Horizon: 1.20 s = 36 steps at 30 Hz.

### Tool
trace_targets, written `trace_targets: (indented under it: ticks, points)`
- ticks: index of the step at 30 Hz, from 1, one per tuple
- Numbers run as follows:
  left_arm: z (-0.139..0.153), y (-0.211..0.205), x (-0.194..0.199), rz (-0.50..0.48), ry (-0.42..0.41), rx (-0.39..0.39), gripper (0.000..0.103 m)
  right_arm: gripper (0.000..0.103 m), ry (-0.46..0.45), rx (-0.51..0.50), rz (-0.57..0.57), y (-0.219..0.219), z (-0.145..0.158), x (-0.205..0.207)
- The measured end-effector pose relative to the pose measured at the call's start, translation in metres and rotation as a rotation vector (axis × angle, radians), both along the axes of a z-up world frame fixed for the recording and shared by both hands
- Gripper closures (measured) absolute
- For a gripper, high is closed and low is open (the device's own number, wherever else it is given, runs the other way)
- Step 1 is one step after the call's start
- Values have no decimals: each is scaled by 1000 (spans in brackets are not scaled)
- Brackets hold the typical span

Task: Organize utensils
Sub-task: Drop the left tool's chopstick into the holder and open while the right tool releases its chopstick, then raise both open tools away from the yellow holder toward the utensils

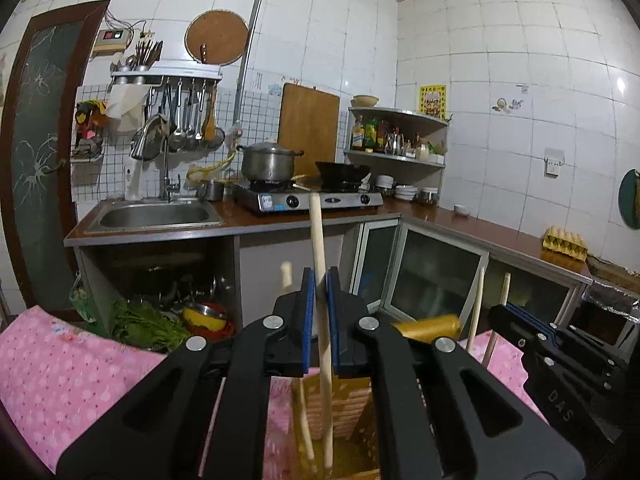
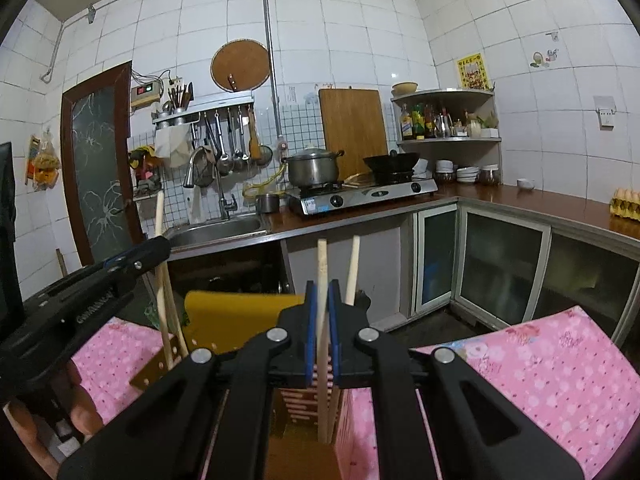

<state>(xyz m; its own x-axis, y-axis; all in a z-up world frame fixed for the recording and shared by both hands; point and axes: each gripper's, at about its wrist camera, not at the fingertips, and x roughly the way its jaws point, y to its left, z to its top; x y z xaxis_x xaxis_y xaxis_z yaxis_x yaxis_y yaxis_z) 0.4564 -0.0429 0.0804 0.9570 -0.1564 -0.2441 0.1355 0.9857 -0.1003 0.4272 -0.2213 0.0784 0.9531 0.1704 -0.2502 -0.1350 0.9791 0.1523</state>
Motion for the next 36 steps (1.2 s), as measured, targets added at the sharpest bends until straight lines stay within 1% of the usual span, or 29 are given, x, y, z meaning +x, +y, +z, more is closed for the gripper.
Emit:
trace_targets:
  ticks: [2,6,9,11,12,13,17,19,20,22,23,25,27,29,33,36]
  points:
    - [-3,3,-3,1,5,2,98,97,-13,-14,-5,1,-3,-2]
    - [-4,9,-6,15,19,0,97,97,-16,-2,8,-4,-5,-4]
    - [1,13,-5,4,51,-10,97,95,-4,11,21,-8,-1,-7]
    - [10,14,-8,3,60,0,93,73,4,19,23,-13,9,-11]
    - [13,13,-10,2,65,3,85,54,-1,27,21,-17,15,-15]
    - [19,14,-12,2,75,3,75,50,-6,26,17,-19,20,-21]
    - [38,16,-30,6,98,16,65,50,7,-9,-7,-27,41,-41]
    - [45,21,-42,4,132,13,41,50,30,-25,-8,-34,50,-56]
    - [46,23,-47,5,140,9,38,50,44,-28,-6,-36,53,-61]
    - [46,27,-64,1,170,5,26,50,87,-28,5,-42,54,-76]
    - [44,29,-70,-3,187,1,24,50,107,-29,7,-44,52,-84]
    - [35,35,-85,-6,236,-17,16,50,154,-44,10,-47,45,-100]
    - [25,39,-99,-7,276,-22,13,49,197,-67,16,-51,33,-113]
    - [10,40,-113,-5,327,-10,11,45,231,-79,14,-52,21,-126]
    - [-25,39,-137,-1,436,29,10,44,299,-47,19,-60,-9,-149]
    - [-45,41,-149,10,484,54,10,44,329,-32,5,-65,-29,-156]
